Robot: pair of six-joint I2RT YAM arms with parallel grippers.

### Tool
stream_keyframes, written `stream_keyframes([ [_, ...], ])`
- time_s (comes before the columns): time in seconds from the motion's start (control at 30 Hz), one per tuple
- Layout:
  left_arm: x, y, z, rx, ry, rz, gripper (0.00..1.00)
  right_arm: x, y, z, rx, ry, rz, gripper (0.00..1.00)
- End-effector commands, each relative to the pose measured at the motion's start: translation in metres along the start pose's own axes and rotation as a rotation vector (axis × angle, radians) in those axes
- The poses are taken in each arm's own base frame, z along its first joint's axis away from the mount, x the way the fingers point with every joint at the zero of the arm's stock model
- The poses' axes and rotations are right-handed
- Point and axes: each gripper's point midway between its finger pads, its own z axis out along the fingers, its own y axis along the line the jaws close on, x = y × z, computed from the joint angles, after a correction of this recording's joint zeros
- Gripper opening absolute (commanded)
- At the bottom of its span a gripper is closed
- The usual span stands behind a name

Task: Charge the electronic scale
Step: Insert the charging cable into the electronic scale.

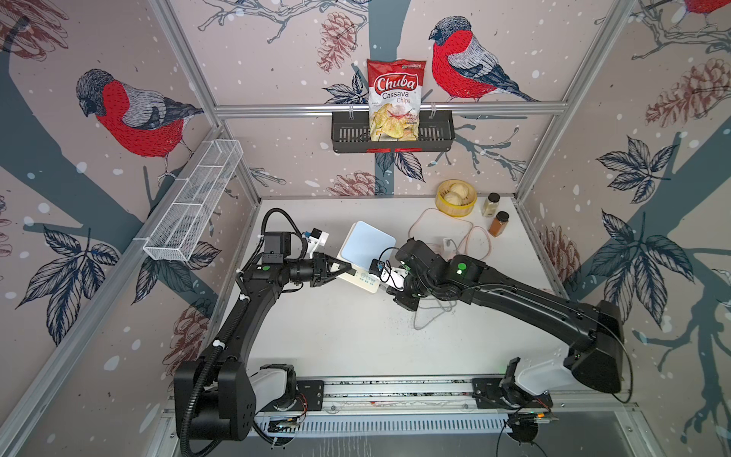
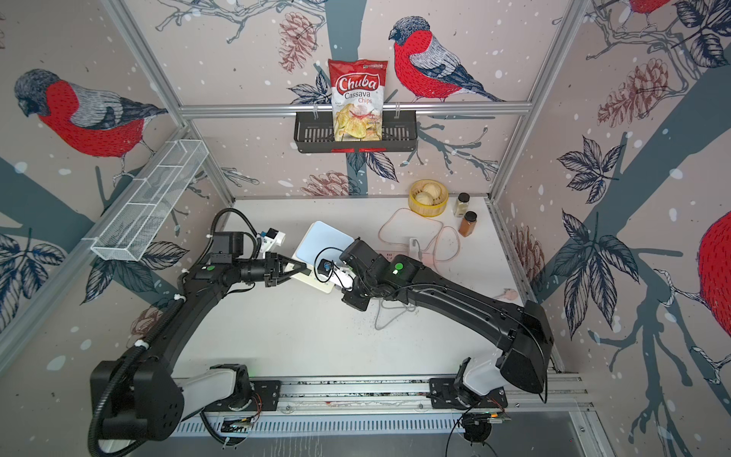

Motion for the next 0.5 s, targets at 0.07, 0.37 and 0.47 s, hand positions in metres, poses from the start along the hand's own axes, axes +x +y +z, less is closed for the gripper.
stream_keyframes([
  [0.07,0.0021,-0.0059,0.0017,0.009,0.016,0.046,0.00,-0.0252,0.0006,-0.0035,-0.010,-0.087,-0.018,0.00],
  [0.37,0.0029,-0.0034,0.0037,-0.031,0.017,0.050,0.00,-0.0305,-0.0003,-0.0018,-0.010,-0.091,-0.005,0.00],
  [0.47,0.0043,-0.0037,0.0068,-0.036,0.022,0.050,0.00,-0.0339,-0.0007,0.0002,-0.007,-0.099,0.004,0.00],
])
